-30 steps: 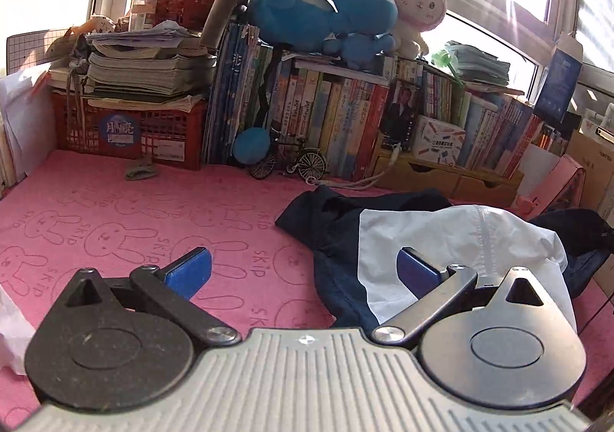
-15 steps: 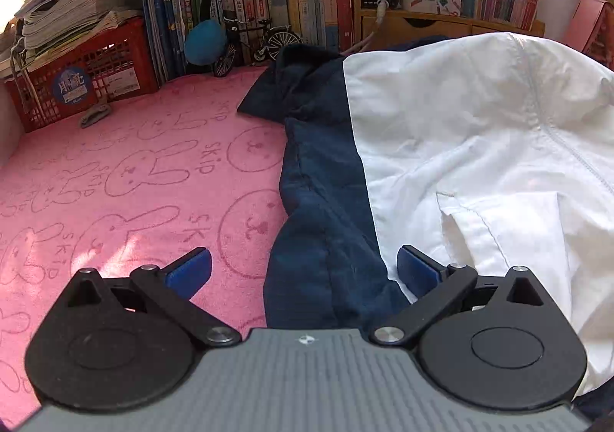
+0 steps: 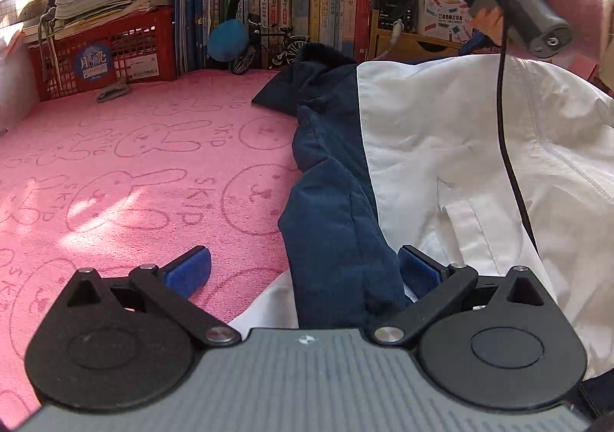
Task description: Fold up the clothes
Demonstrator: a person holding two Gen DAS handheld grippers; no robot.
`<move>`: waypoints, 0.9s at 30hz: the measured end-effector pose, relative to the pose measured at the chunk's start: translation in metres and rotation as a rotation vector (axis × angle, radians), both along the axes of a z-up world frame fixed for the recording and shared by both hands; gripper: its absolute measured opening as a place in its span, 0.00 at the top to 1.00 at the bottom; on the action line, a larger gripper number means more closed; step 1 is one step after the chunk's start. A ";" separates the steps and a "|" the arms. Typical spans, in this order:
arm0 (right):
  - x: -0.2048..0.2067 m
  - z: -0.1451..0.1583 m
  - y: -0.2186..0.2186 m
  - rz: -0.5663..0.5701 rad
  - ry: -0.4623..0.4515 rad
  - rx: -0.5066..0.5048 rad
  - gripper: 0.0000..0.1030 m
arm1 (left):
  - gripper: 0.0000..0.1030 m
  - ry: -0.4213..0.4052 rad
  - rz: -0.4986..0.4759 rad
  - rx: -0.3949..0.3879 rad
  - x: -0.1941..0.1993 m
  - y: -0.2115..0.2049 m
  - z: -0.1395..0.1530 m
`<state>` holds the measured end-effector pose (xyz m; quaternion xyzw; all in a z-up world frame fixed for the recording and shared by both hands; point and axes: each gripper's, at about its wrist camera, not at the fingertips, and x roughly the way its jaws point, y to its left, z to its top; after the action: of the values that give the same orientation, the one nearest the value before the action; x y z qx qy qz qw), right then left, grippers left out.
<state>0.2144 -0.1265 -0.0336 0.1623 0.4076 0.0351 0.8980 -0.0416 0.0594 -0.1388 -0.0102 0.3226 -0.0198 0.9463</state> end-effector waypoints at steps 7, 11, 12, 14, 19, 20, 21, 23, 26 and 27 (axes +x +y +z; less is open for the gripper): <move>0.076 -0.080 0.040 -0.138 0.220 -0.058 0.22 | 0.00 -0.018 -0.010 -0.031 0.000 0.005 -0.001; 0.075 -0.081 0.051 -0.133 0.198 -0.078 0.89 | 0.00 -0.031 -0.020 -0.073 -0.002 0.011 0.000; 0.074 -0.079 0.053 -0.113 0.207 -0.035 0.92 | 0.00 -0.036 -0.024 -0.089 -0.003 0.013 0.001; 0.065 -0.066 0.058 -0.059 0.197 0.083 0.93 | 0.00 -0.044 -0.029 -0.128 -0.005 0.018 0.001; 0.036 0.004 0.119 0.241 0.018 0.243 0.93 | 0.00 -0.043 -0.043 -0.207 -0.013 0.034 0.004; 0.033 0.017 0.137 0.322 -0.002 0.315 0.93 | 0.00 -0.038 -0.038 -0.198 -0.016 0.036 0.005; 0.028 0.028 0.154 0.411 -0.017 0.382 0.93 | 0.00 -0.034 -0.032 -0.190 -0.019 0.038 0.007; 0.017 0.049 0.195 0.571 -0.059 0.450 0.92 | 0.00 -0.025 -0.006 -0.196 -0.027 0.047 0.009; -0.002 0.065 0.255 0.745 -0.115 0.360 0.84 | 0.00 -0.012 0.020 -0.227 -0.036 0.062 0.014; -0.008 0.064 0.268 0.786 -0.108 0.315 0.79 | 0.00 -0.011 0.028 -0.240 -0.038 0.067 0.016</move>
<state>0.2061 0.1417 0.0304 0.1275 0.3806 0.4450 0.8005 -0.0798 0.1263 -0.1229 -0.1280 0.3124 -0.0451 0.9402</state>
